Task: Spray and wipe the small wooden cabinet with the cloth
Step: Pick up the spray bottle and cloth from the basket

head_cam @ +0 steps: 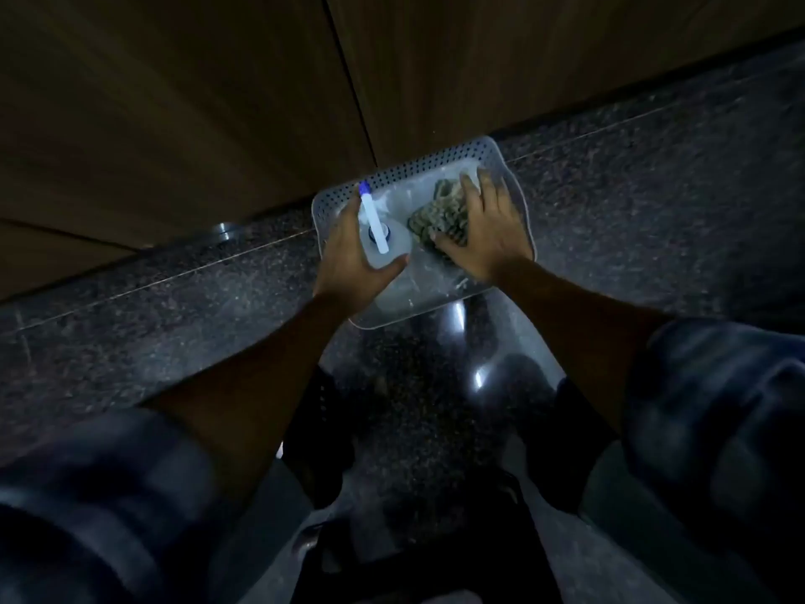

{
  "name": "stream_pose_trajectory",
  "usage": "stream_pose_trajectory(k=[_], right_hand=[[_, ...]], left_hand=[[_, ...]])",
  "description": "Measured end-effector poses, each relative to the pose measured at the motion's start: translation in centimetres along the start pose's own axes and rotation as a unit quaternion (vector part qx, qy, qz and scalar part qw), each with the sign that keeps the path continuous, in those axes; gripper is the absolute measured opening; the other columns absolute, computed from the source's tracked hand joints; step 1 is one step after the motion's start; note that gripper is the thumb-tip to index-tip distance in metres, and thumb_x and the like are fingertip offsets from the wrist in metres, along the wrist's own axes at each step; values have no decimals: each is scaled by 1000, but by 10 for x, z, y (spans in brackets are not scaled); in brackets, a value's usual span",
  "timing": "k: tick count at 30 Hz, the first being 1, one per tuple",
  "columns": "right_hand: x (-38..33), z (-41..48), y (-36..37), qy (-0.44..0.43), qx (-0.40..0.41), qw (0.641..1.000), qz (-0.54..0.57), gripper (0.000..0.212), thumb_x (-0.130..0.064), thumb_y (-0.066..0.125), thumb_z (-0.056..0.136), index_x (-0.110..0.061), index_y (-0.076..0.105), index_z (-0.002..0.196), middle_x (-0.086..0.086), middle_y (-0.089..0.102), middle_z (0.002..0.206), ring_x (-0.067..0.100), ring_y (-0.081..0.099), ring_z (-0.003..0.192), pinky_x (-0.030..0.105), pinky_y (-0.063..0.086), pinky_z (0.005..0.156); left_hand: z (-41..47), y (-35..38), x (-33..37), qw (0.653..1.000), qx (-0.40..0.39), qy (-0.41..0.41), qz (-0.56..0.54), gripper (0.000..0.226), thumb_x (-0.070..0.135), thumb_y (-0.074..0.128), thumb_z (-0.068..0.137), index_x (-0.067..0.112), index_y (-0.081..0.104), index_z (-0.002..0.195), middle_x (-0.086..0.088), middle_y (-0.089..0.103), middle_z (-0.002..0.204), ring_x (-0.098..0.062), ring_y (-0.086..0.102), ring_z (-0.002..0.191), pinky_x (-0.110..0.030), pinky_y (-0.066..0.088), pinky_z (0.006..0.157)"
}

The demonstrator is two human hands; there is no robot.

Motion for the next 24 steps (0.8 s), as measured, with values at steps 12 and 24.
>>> stream_pose_trajectory(k=[12, 24], right_hand=[[10, 37, 86, -41, -74, 995, -57, 117, -82, 52, 78, -19, 1, 163, 15, 1, 169, 47, 9, 152, 61, 12, 122], [25, 48, 90, -25, -65, 981, 184, 61, -38, 34, 110, -19, 14, 164, 11, 10, 170, 33, 4, 156, 45, 8, 128]], left_hand=[[32, 36, -34, 988, 109, -15, -104, 109, 33, 89, 76, 8, 24, 160, -8, 63, 125, 6, 59, 105, -10, 48, 91], [39, 23, -26, 967, 180, -30, -176, 47, 1, 64, 87, 23, 56, 128, 12, 60, 111, -3, 64, 105, -28, 55, 97]])
Point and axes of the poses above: each hand's wrist, its own z-axis towards the middle knuckle, its own y-axis out of the palm, x = y × z, the point moved 9 cm from there along z, towards the middle knuckle
